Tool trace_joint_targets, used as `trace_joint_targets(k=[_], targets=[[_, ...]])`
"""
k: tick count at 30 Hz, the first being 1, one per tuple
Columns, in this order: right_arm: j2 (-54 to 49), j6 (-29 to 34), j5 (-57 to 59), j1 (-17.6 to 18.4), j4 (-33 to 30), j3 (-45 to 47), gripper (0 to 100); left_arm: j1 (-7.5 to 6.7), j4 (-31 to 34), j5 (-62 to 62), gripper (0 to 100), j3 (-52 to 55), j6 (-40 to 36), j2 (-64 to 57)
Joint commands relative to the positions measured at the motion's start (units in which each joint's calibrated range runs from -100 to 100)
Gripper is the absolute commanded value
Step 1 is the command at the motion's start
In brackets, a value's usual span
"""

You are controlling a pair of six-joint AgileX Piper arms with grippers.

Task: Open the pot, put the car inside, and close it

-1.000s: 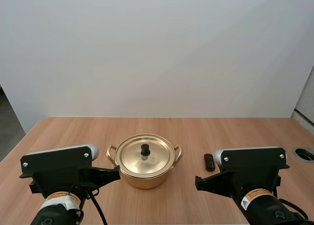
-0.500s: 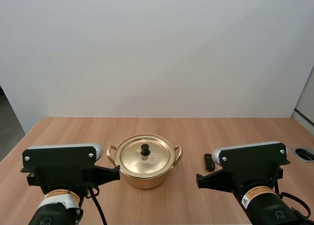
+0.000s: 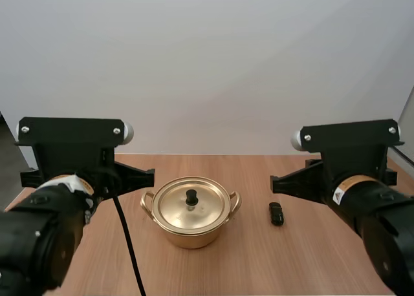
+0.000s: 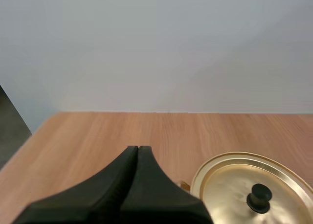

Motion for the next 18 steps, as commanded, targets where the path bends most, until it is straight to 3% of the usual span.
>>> trace_joint_targets(k=[1,4,7,9,13,16,18], targets=[[4.98,-0.02,5.07,-0.04,-0.04,-2.26,0,0.0,-5.32,0.98,0,-2.38,0.0,14.15],[7.0,-0.02,5.13,-0.04,1.52,-2.26,0,-0.01,-5.66,-10.78,0,-2.8,0.96,16.59],[8.34,-3.13,3.14,-0.04,1.26,-2.81,0,-1.17,-10.31,-5.82,0,-5.59,20.87,17.82],[10.38,-3.28,2.24,-0.04,1.37,-2.81,0,-2.39,-18.55,-2.21,0,-6.81,34.12,19.01],[15.0,-5.67,1.87,-0.04,1.14,-2.81,0,-4.36,-32.03,3.55,0,-9.31,45.73,23.46],[18.91,-6.46,1.34,-0.04,0.9,-3.87,46,-5.81,-33.79,8.6,7,-11.23,48.62,29.29],[21.36,-6.46,1.34,-0.04,1.03,-5.55,88,-6.68,-33.67,8.96,26,-12.06,48.86,33.21]])
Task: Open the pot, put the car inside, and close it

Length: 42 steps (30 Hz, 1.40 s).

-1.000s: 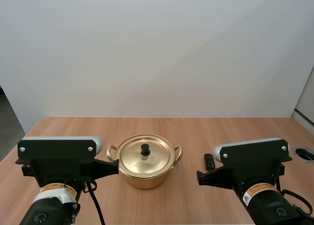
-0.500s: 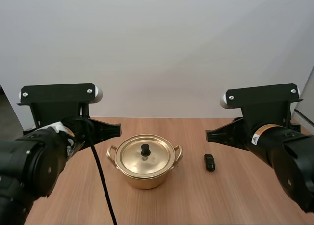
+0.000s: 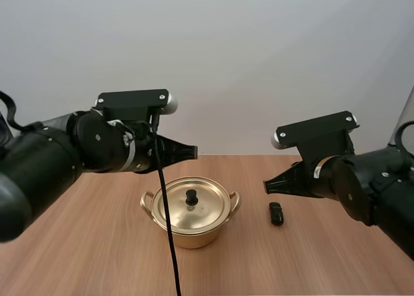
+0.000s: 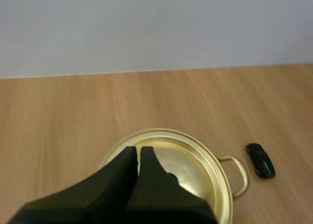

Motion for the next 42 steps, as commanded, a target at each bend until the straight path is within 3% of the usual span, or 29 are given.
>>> trace_joint_targets(k=[1,3,5,7,10,29,32,38,42], targets=[[3.41,0.05,-0.06,-0.04,0.36,-1.49,99,-0.83,-8.1,4.86,37,-0.43,30.92,5.6],[6.42,0.05,0.11,-0.04,0.36,-3.03,100,-1.72,-8.1,4.86,67,-0.85,30.96,8.61],[9.75,0.05,0.24,-0.04,0.36,-3.87,97,-2.36,-7.49,4.86,84,-1.46,31.04,11.15],[13.75,0.05,0.06,-0.04,0.5,-4.85,91,-2.94,-7.33,5.19,84,-2.36,31.04,13.02],[18.73,0.05,-1.68,-0.04,0.8,-6.07,90,-3.48,-7.23,5.19,81,-3.47,31.04,15.38],[36.39,-0.21,-7.52,-0.04,-0.02,-8.54,90,-3.55,-2.83,3.24,80,-7.13,29.82,29.65],[37.7,-0.21,-7.52,-0.04,0.36,-8.83,90,-3.55,-2.83,3.23,73,-7.13,29.82,30.25],[40.87,-0.3,-7.08,-0.04,0.36,-8.83,90,-3.55,-2.58,3.66,32,-7.13,29.82,30.25],[44.0,-0.9,-7.29,-0.04,0.36,-9.08,90,-3.55,-2.26,3.82,16,-7.13,29.82,30.25]])
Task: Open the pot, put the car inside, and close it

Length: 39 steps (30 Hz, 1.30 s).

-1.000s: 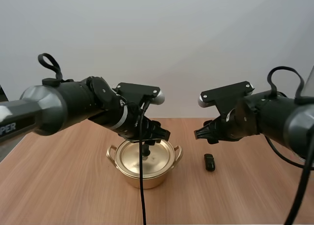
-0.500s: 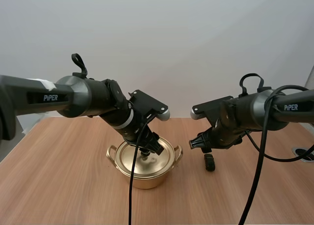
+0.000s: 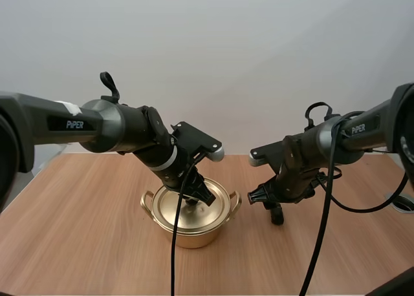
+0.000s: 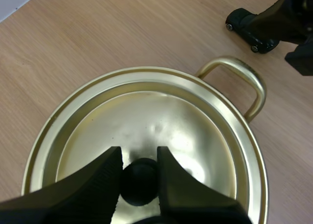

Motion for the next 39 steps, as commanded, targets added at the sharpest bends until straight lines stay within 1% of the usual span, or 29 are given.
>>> trace_joint_targets(k=[1,3,8,10,12,13,15,16,19,22,25,28,31,34,37,39], targets=[[1.6,-0.05,-0.05,-0.04,0.01,-0.07,90,0.01,0.17,0.3,12,-0.04,0.07,0.03],[3.25,-0.15,-0.05,-0.04,0.01,-0.07,90,0.01,0.52,0.3,7,-0.04,0.07,0.03],[6.92,-0.15,-0.23,-0.04,0.01,-0.07,90,0.01,3.6,0.7,6,-0.85,-2.92,0.03],[7.88,-0.15,-0.23,-0.04,0.01,-0.07,88,0.01,4.4,1.1,6,-1.51,-3.84,0.03],[8.37,-0.15,-0.23,-0.04,0.01,-0.07,82,0.01,4.48,2.0,6,-2.59,-4.44,0.03],[8.45,-0.15,-0.43,-0.04,0.01,-0.07,76,0.01,4.48,2.92,6,-3.24,-4.44,-0.1],[8.45,-0.15,-0.83,-0.04,0.01,-0.07,58,0.12,4.62,4.29,6,-4.53,-5.26,-0.9],[8.45,0.2,-0.83,-0.04,0.01,-0.07,45,0.24,4.62,4.58,6,-5.18,-5.25,-1.71],[8.45,0.6,-1.04,-0.04,0.3,-0.07,0,0.69,4.62,6.13,6,-7.81,-5.49,-4.7],[8.16,0.69,0.12,-0.04,0.38,-0.25,0,1.98,5.21,10.79,6,-11.69,-5.49,-8.71],[6.3,0.62,4.36,-0.04,0.27,-2.54,0,3.94,5.35,13.74,6,-15.64,-5.49,-12.93],[2.09,0.23,5.83,-0.04,0.44,-5.57,0,6.16,5.35,13.62,6,-19.53,-5.49,-17.64],[-2.42,-1.68,5.59,0.15,0.69,-8.58,0,7.82,4.01,11.66,6,-22.47,-5.49,-21.73],[-5.24,-6.33,5.77,1.45,4.13,-10.62,0,8.51,0.32,7.85,6,-24.75,-5.49,-25.25],[-6.03,-12.51,6.19,4.29,11.49,-11.94,0,8.56,-3.76,5.71,6,-27.41,-5.49,-27.49],[-5.9,-15.97,6.67,6.48,15.53,-12.65,0,8.56,-5.3,5.71,6,-29.59,-5.49,-28.37]])
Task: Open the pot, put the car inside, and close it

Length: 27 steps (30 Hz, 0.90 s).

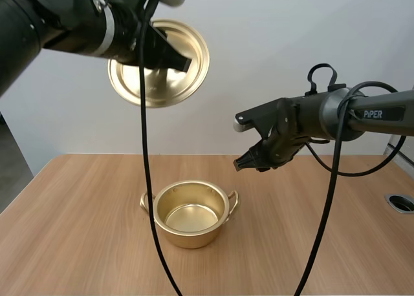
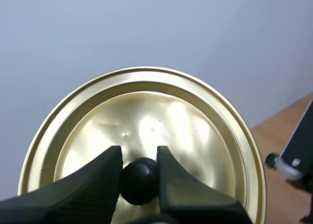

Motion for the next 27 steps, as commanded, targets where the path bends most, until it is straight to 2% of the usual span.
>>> trace_joint_targets(k=[1,4,7,13,14,16,18,19,21,23,26,27], targets=[[0.17,-6.89,0.58,3.43,8.37,-0.46,0,0.03,-2.79,-0.09,6,-2.69,0.02,-0.71],[0.89,-13.69,4.38,7.48,14.34,-0.61,0,0.03,-6.34,0.86,6,-6.09,0.02,-1.01],[2.98,-17.53,8.07,10.09,17.14,-0.61,0,0.03,-8.12,4.01,6,-9.01,0.02,-1.01],[7.15,-18.68,9.76,11.19,18.68,-0.61,0,0.03,-8.12,9.28,6,-10.57,-0.09,-1.01],[7.61,-18.79,9.96,11.19,18.77,-0.61,11,0.03,-8.12,10.44,6,-10.57,-0.23,-1.01],[7.91,-18.94,9.91,11.19,18.81,-0.61,56,0.03,-8.12,12.19,6,-10.57,-0.72,-1.01],[7.78,-18.94,9.58,11.19,18.81,-0.61,93,0.03,-8.12,12.58,6,-10.57,-0.94,-1.01],[7.78,-18.6,9.37,11.19,18.54,-0.61,99,0.03,-8.12,13.0,6,-10.57,-1.16,-1.01],[7.78,-16.61,9.16,10.49,16.73,-0.61,90,0.03,-8.12,14.48,6,-10.57,-1.16,-1.01],[7.65,-14.43,8.82,8.93,14.58,-0.61,73,0.03,-8.12,15.7,6,-10.57,-1.16,-0.75],[5.72,-12.52,6.82,5.45,14.75,-0.61,47,0.03,-7.8,16.84,5,-10.57,-1.67,-0.71],[4.51,-12.17,5.47,4.0,14.91,-0.61,36,0.03,-7.72,17.41,4,-10.57,-1.98,-0.58]])
